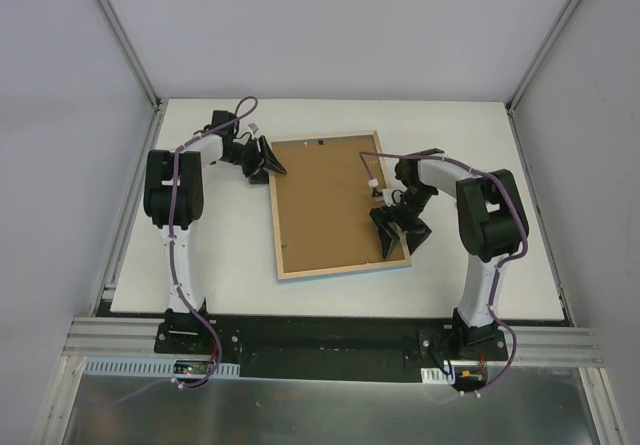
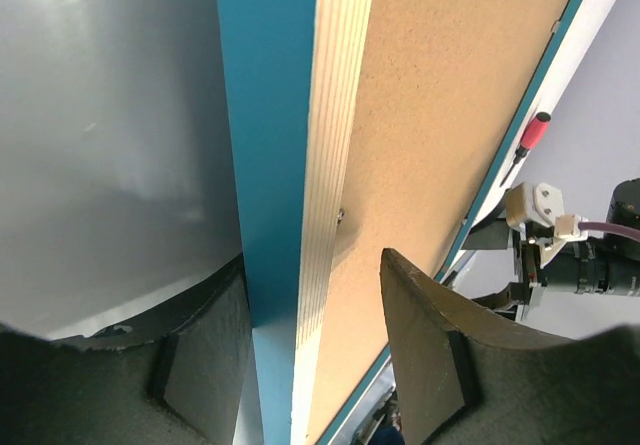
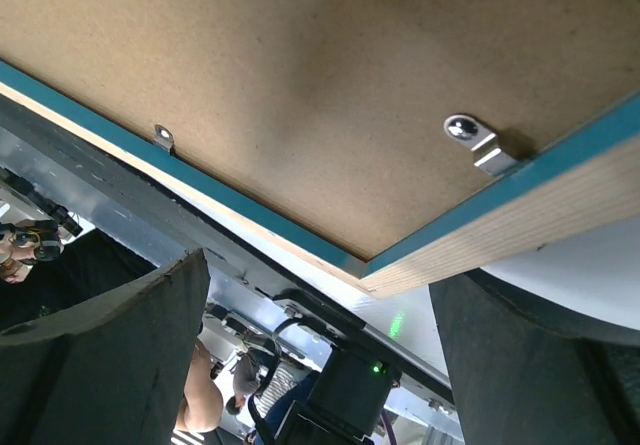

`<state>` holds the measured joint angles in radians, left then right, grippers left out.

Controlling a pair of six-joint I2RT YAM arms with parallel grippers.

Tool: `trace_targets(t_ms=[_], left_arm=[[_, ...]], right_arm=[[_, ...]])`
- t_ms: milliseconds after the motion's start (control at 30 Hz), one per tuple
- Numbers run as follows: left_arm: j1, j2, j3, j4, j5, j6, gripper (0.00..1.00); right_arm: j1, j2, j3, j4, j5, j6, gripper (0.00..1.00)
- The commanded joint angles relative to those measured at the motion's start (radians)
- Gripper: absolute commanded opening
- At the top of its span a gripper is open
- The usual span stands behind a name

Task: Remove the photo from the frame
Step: Turn over the photo frame at the center of the board.

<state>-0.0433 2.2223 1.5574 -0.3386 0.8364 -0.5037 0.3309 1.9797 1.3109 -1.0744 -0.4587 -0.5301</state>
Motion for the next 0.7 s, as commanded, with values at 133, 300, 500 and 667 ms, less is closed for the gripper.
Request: trace_targets(t_ms=[133,300,500,667], left_arm=[[-0.070,0.083,0.121,-0.068,-0.013,0.045,0.53],[-0.081,0.120,0.185,-0.088,-0.017,0.056,0.58],[-0.087,0.148,0.217,-0.103,-0.042,0.067,0.62],[-0.087,0.149,0.237,-0.114,-0.053,0.073,0.73]], right_arm=[[0.013,-0.107,-0.045,-0.001,-0.009,-0.041,0.91],[0.019,-0.128,-0.067,-0.010,-0.026,-0.045,0.91],[0.028,-0.147,-0.081,-0.012,-0.026,-0.050,0.91],[0.031,-0.143,-0.085,-0.015,-0.063,-0.050,0.91]])
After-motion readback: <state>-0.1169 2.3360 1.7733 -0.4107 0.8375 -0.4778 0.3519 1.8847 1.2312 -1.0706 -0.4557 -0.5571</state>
